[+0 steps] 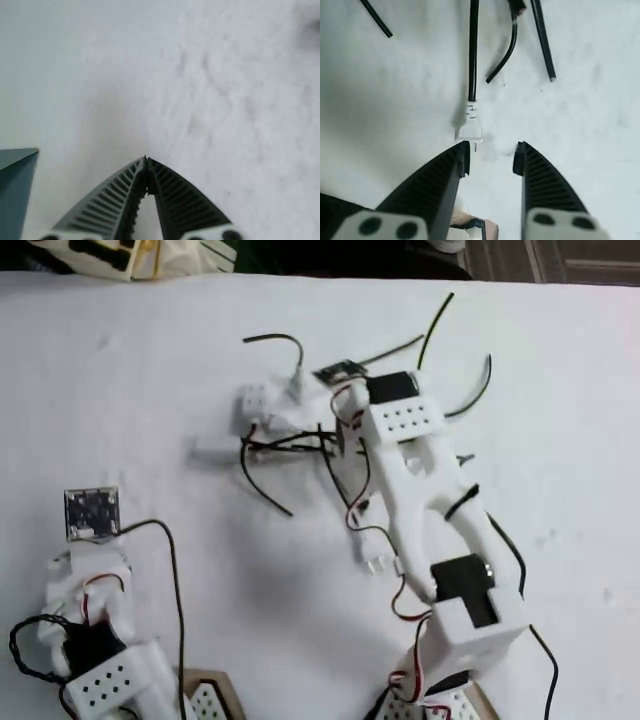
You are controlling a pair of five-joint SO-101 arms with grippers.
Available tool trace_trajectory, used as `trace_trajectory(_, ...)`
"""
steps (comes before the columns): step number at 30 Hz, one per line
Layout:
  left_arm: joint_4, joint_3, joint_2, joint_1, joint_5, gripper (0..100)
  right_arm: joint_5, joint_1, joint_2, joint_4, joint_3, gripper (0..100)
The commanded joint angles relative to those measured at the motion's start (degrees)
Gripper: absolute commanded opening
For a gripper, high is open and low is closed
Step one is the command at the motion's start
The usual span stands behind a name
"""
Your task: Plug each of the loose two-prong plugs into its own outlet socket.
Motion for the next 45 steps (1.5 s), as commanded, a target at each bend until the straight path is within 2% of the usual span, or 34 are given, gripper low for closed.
trace_trajectory(1,-1.0,-0.5,-0.5,0.6,-0.3,2,0.6,1.0,-4.4,0.7,3.8,15.2)
trace_trajectory(8,-1.0,-0.5,-0.5,0.6,-0.3,2,0.4,-3.7,-5.2,-1.0,15.1,15.2)
trace_trajectory(16,-1.0,-0.5,-0.5,0.6,-0.3,2,0.3,-8.0,-4.7,-15.6,24.7,15.2)
trace_trajectory(23,-1.0,-0.5,-0.5,0.6,-0.3,2,0.7,-7.8,-4.7,-23.6,30.9,15.2)
trace_trajectory(30,-1.0,-0.5,-0.5,0.6,-0.3,2,4.3,-4.8,-4.7,-26.2,31.6,7.2)
trace_trajectory(36,-1.0,-0.5,-0.5,0.6,-0.3,2,5.2,-1.7,-4.7,-27.1,31.6,6.7)
trace_trajectory(40,-1.0,-0.5,-0.5,0.6,-0.3,2,5.2,-3.2,-5.2,-25.9,31.5,7.2)
trace_trajectory(45,-1.0,-0.5,-0.5,0.6,-0.3,2,4.8,-8.0,-4.8,-22.6,31.5,14.6)
